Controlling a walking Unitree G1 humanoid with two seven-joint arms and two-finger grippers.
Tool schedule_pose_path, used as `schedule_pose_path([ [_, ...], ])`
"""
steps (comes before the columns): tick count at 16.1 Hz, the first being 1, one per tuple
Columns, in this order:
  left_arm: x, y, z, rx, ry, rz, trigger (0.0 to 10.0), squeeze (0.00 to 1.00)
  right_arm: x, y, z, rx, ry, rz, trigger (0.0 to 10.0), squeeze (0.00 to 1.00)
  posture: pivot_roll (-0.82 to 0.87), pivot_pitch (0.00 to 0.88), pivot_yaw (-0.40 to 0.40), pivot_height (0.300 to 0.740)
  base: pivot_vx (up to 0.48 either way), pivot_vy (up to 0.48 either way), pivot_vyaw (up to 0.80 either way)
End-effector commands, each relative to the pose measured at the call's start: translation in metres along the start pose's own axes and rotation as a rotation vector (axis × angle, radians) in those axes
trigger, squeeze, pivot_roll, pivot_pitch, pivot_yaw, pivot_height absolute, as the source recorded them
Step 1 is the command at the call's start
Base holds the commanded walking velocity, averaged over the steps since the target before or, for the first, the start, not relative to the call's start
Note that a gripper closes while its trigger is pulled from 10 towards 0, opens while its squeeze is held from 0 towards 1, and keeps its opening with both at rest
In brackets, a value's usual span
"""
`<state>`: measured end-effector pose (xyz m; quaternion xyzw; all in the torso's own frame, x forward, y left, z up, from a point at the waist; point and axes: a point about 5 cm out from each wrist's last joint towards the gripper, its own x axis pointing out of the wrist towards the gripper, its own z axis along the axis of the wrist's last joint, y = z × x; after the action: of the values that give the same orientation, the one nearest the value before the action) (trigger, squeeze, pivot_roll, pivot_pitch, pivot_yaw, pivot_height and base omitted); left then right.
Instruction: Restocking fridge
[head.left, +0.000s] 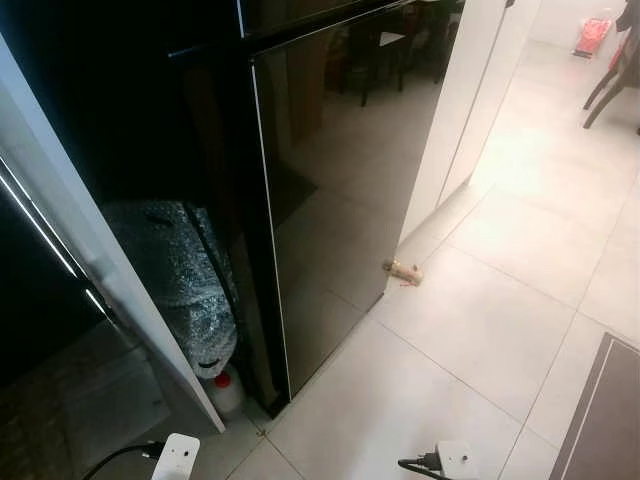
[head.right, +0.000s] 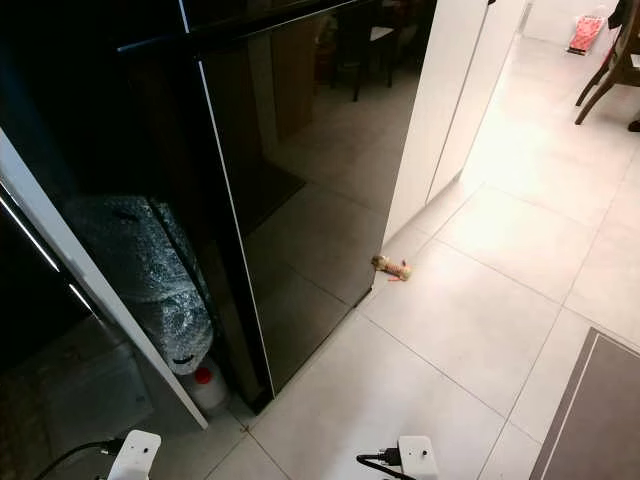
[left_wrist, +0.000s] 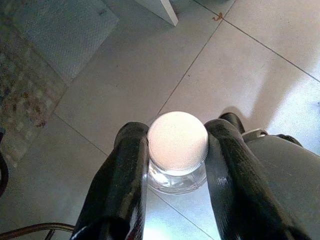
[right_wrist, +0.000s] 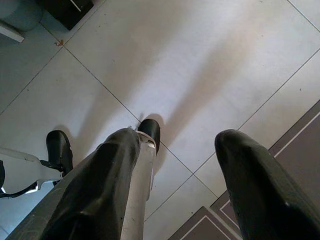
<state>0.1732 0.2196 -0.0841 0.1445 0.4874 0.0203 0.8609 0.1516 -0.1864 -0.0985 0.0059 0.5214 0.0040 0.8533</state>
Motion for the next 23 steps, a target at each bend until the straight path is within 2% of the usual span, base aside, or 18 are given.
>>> schedule_pose_path([
  [1,-0.0002,0.0021,-0.0023,0.006,0.013,0.005,10.0,0.0,0.0001,-0.0004,0.002,0.0,-0.01,-0.007,10.0,0.0,-0.09,0.0,-0.006,0.74,0.0,0.244,0.0],
  [11,-0.0002,0.0024,-0.0028,0.009,0.016,0.003,10.0,0.0,0.0002,0.0005,0.0017,0.016,-0.01,-0.008,10.0,0.0,-0.09,0.0,-0.004,0.74,0.0,0.264,0.0],
  [18,-0.0003,0.0019,-0.0033,0.009,0.017,0.002,10.0,0.0,0.0003,0.0004,0.0012,-0.011,0.003,-0.001,10.0,0.0,-0.09,0.0,-0.004,0.74,0.0,0.264,-0.76],
  [23,-0.0002,0.0019,-0.0031,0.015,0.016,0.001,10.0,0.0,0.0003,0.001,0.0026,0.009,-0.013,0.001,10.0,0.0,-0.09,0.0,-0.004,0.74,0.0,0.264,0.0],
])
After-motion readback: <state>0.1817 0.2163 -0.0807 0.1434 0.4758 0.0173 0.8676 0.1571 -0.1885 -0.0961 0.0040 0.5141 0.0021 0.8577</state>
